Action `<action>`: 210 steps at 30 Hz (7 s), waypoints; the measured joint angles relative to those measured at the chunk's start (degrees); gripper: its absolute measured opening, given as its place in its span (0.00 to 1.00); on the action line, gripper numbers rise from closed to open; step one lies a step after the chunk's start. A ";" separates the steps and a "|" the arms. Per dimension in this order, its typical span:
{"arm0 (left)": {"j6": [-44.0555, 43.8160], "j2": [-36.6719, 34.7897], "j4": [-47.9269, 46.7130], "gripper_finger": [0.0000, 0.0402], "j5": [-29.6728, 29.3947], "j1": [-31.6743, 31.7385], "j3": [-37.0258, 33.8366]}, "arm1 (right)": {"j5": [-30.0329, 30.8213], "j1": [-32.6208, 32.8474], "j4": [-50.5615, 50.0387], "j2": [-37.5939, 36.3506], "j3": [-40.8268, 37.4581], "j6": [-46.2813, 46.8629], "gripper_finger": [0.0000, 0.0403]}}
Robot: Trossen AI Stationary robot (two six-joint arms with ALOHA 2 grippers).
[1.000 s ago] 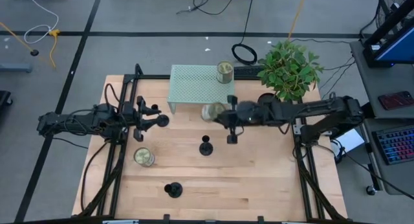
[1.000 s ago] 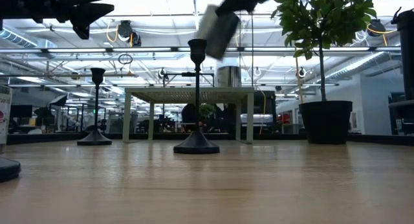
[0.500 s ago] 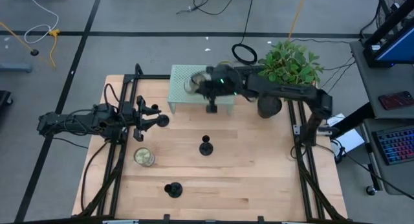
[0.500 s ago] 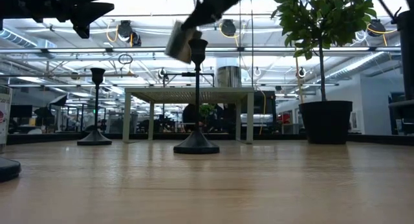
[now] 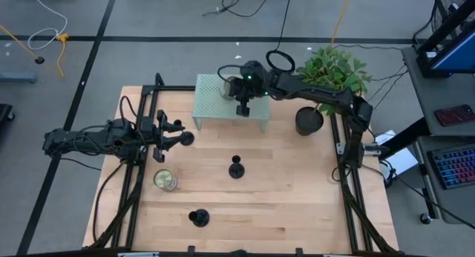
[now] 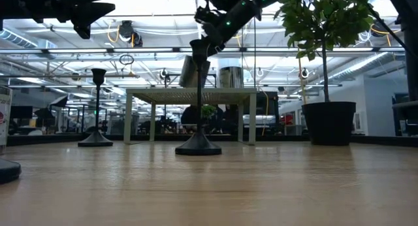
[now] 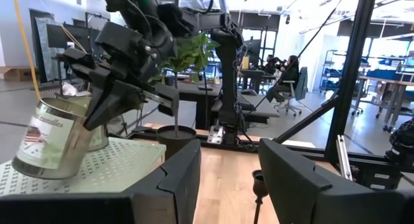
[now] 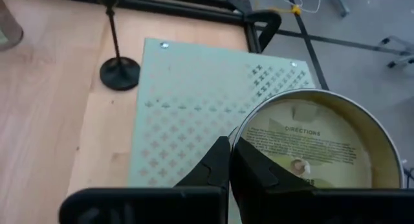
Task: Pick & Place candle stick holders
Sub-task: Put the right scented candle on the shelf, then put the scented candle on the shelf
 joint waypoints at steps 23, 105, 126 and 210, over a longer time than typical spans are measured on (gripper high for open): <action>-0.13 0.01 -0.17 0.40 0.17 0.00 0.00 | 0.05 -2.96 0.23 0.42 -0.76 1.24 0.05; -0.79 0.02 -1.95 0.40 0.22 -0.04 0.00 | 30.29 3.69 18.30 -3.15 -19.39 13.63 0.00; 0.10 0.00 -1.87 0.40 4.45 -0.56 0.00 | 30.23 7.51 22.39 -5.17 -19.36 11.32 0.00; -63.02 56.67 -68.71 0.01 14.67 -19.10 33.32 | 30.23 22.20 65.71 -14.49 -56.54 -1.25 0.00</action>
